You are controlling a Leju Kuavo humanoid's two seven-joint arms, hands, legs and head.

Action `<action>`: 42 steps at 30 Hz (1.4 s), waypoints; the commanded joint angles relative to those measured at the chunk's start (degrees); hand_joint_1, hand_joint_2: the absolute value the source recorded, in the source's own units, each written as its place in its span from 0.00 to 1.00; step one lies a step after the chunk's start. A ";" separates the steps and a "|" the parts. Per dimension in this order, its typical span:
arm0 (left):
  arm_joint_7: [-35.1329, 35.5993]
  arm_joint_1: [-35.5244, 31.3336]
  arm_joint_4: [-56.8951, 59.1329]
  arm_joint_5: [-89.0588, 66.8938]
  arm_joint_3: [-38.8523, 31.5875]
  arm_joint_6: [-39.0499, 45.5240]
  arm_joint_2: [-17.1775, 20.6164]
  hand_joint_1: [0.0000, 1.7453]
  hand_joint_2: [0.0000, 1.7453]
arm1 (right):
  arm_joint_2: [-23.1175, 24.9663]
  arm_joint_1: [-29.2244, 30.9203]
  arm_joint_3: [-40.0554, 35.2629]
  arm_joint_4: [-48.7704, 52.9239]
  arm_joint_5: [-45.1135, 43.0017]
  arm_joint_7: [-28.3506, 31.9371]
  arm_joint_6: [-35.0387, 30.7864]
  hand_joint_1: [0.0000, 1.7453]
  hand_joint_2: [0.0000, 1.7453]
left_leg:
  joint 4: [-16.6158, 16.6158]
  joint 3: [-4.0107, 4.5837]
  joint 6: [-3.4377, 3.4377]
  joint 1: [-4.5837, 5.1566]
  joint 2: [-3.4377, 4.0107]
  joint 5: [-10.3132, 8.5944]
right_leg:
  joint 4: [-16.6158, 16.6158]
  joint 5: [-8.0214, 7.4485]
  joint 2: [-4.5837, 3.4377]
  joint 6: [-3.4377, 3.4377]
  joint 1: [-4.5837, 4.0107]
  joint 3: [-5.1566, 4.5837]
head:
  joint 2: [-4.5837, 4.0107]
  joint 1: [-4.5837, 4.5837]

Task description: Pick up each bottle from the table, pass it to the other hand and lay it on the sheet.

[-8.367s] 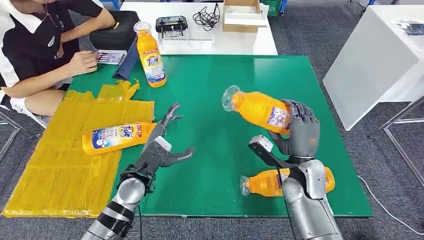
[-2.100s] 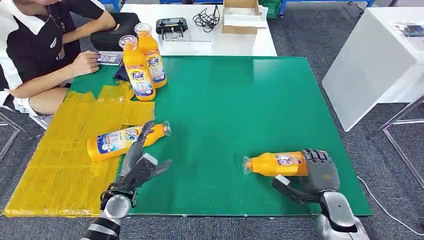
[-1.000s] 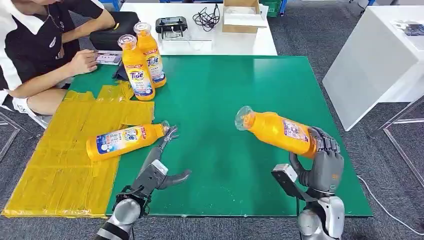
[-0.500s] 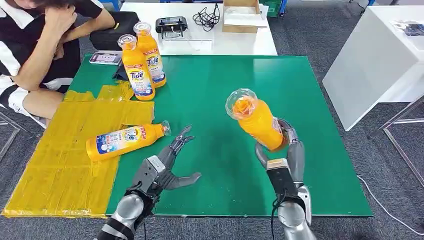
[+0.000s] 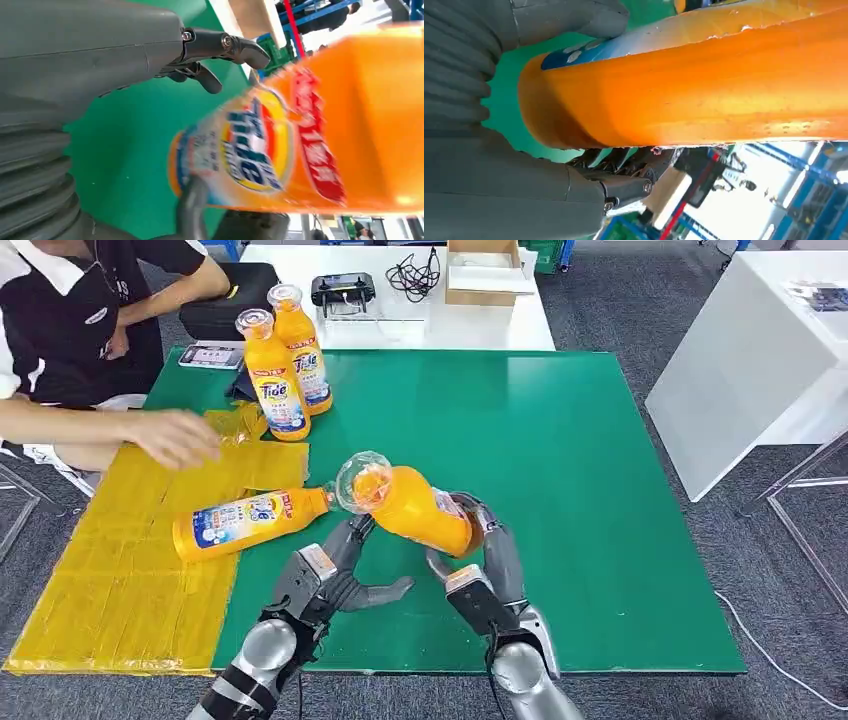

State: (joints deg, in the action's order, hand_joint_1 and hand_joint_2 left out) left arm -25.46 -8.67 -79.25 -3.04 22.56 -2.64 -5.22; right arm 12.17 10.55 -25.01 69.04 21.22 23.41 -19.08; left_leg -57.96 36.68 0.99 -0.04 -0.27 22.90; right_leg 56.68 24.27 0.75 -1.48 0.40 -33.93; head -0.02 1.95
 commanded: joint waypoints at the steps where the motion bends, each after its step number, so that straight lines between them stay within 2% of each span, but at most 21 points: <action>1: -0.22 -2.21 0.39 1.48 1.91 1.26 0.52 0.00 1.00 | -0.51 4.14 -5.21 -8.60 0.00 -0.90 0.47 1.00 1.00 | 0.03 -0.32 -0.08 -0.04 0.09 0.12 | -0.07 0.07 -0.13 0.05 -0.04 0.32 | 0.00 0.00; 12: -0.17 -1.78 -0.72 8.27 1.10 -0.09 -0.22 0.00 1.00 | -0.92 4.32 -6.01 -10.24 0.25 -1.41 0.48 1.00 1.00 | 0.04 -0.14 -0.04 -0.02 0.04 0.04 | -0.06 0.02 -0.06 0.02 -0.01 0.13 | 0.00 0.00; 14: -0.19 -1.88 -1.02 8.97 1.18 -0.10 -0.25 0.00 1.00 | -0.93 4.35 -6.18 -10.76 0.37 -1.40 0.36 1.00 1.00 | 0.05 -0.31 -0.07 -0.02 0.05 0.10 | -0.08 0.08 -0.08 0.03 -0.01 0.31 | 0.00 0.00; 15: -0.19 -1.88 -1.02 8.97 1.18 -0.10 -0.25 0.00 1.00 | -0.93 4.35 -6.18 -10.76 0.37 -1.40 0.36 1.00 1.00 | 0.04 -0.10 -0.04 -0.02 0.02 0.02 | -0.05 0.01 -0.03 0.02 -0.02 0.11 | 0.00 0.02; 18: -0.20 -1.96 -0.91 9.57 1.34 -0.03 -0.44 0.00 1.00 | -0.90 4.45 -6.38 -11.13 0.41 -1.37 0.49 1.00 1.00 | 0.07 -0.30 -0.07 -0.03 0.05 0.08 | -0.09 0.06 -0.08 0.04 -0.02 0.30 | 0.00 0.00; 19: -0.20 -1.96 -0.91 9.57 1.34 -0.03 -0.44 0.14 1.00 | -0.90 4.45 -6.38 -11.13 0.41 -1.37 0.49 1.00 1.00 | 0.04 -0.24 -0.06 -0.02 0.04 0.07 | -0.07 0.05 -0.07 0.03 -0.02 0.24 | 0.00 0.00; 20: -0.20 -2.10 -0.65 9.55 1.82 -0.31 -0.38 0.96 1.00 | -0.86 4.51 -6.49 -11.30 0.43 -1.36 0.62 1.00 1.00 | 0.05 -0.12 -0.04 0.00 0.01 0.02 | -0.05 0.02 -0.03 0.02 0.00 0.12 | 0.00 0.00; 22: -0.22 -2.13 -0.46 9.53 2.11 -0.36 -0.32 1.00 1.00 | -0.86 4.52 -6.59 -11.41 0.45 -1.32 0.63 1.00 1.00 | 0.06 -0.30 -0.07 -0.03 0.01 0.09 | -0.08 0.08 -0.05 0.04 -0.02 0.31 | 0.00 0.00; 26: -0.54 -1.97 -0.71 9.05 3.12 -0.63 -0.15 1.00 1.00 | -0.85 4.44 -6.60 -11.17 0.48 -1.20 0.44 1.00 1.00 | 0.07 -0.36 -0.08 -0.03 0.01 0.10 | -0.09 0.10 -0.05 0.04 -0.02 0.37 | 0.00 0.00; 27: -0.54 -1.96 -0.72 9.05 3.16 -0.64 -0.19 1.00 1.00 | -0.86 4.44 -6.60 -11.16 0.48 -1.20 0.44 1.00 1.00 | 0.03 -0.11 -0.04 -0.02 -0.01 0.03 | -0.05 0.03 -0.01 0.02 -0.02 0.12 | 0.00 0.00; 34: -0.53 -1.89 -0.27 9.11 3.45 -0.62 -0.45 1.00 1.00 | -0.88 4.38 -6.65 -10.95 0.48 -1.20 0.53 1.00 1.00 | 0.08 -0.35 -0.07 -0.01 0.04 0.11 | -0.08 0.09 -0.08 0.04 0.00 0.35 | 0.00 0.00; 35: -1.11 -2.01 -0.26 8.24 3.66 0.21 -0.29 1.00 1.00 | -0.79 3.69 -5.96 -9.76 -0.83 0.01 0.22 0.90 1.00 | 0.03 -0.34 -0.08 -0.03 0.03 0.12 | -0.07 0.10 -0.07 0.04 -0.03 0.35 | 0.00 0.02; 36: -1.11 -2.01 -0.26 8.24 3.66 0.21 -0.29 1.00 1.00 | -0.79 3.69 -5.96 -9.76 -0.83 0.01 0.22 0.90 1.00 | 0.04 -0.22 -0.05 -0.01 0.01 0.06 | -0.06 0.06 -0.04 0.03 -0.01 0.22 | 0.00 0.00; 37: -1.11 -2.01 -0.26 8.24 3.66 0.21 -0.29 1.00 1.00 | -0.79 3.69 -5.96 -9.76 -0.83 0.01 0.22 0.28 1.00 | 0.06 -0.28 -0.06 -0.01 -0.01 0.08 | -0.07 0.08 -0.02 0.04 0.00 0.29 | 0.00 0.00; 38: -1.82 -2.18 -0.77 6.86 3.46 1.88 0.11 1.00 1.00 | -1.09 2.66 -5.38 -7.66 -2.46 1.10 0.62 0.00 1.00 | 0.04 -0.26 -0.07 -0.02 -0.01 0.08 | -0.07 0.08 -0.02 0.04 -0.02 0.27 | 0.00 0.02; 40: -2.09 -2.46 -1.84 6.10 2.97 2.74 1.01 1.00 1.00 | -1.90 1.51 -5.03 -4.98 -3.00 1.54 0.45 0.00 1.00 | 0.01 -0.26 -0.07 -0.02 -0.04 0.10 | -0.04 0.11 0.01 0.04 -0.01 0.28 | 0.00 0.00; 42: -2.05 -3.46 -3.75 -2.01 2.30 9.39 3.67 1.00 1.00 | -3.75 -0.80 -3.54 0.74 -3.97 2.04 -0.15 0.00 1.00 | 0.05 -0.26 -0.08 -0.01 -0.07 0.09 | -0.05 0.11 0.03 0.04 0.00 0.28 | 0.00 0.00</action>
State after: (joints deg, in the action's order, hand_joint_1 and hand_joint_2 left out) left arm -26.97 -9.32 -81.09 4.19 24.31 -1.40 -5.84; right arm 12.46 12.27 -30.56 61.38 19.82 23.96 -18.62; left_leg -57.96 36.68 0.99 -0.04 -0.27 22.90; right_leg 56.68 24.27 0.75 -1.48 0.40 -33.96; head -0.02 1.95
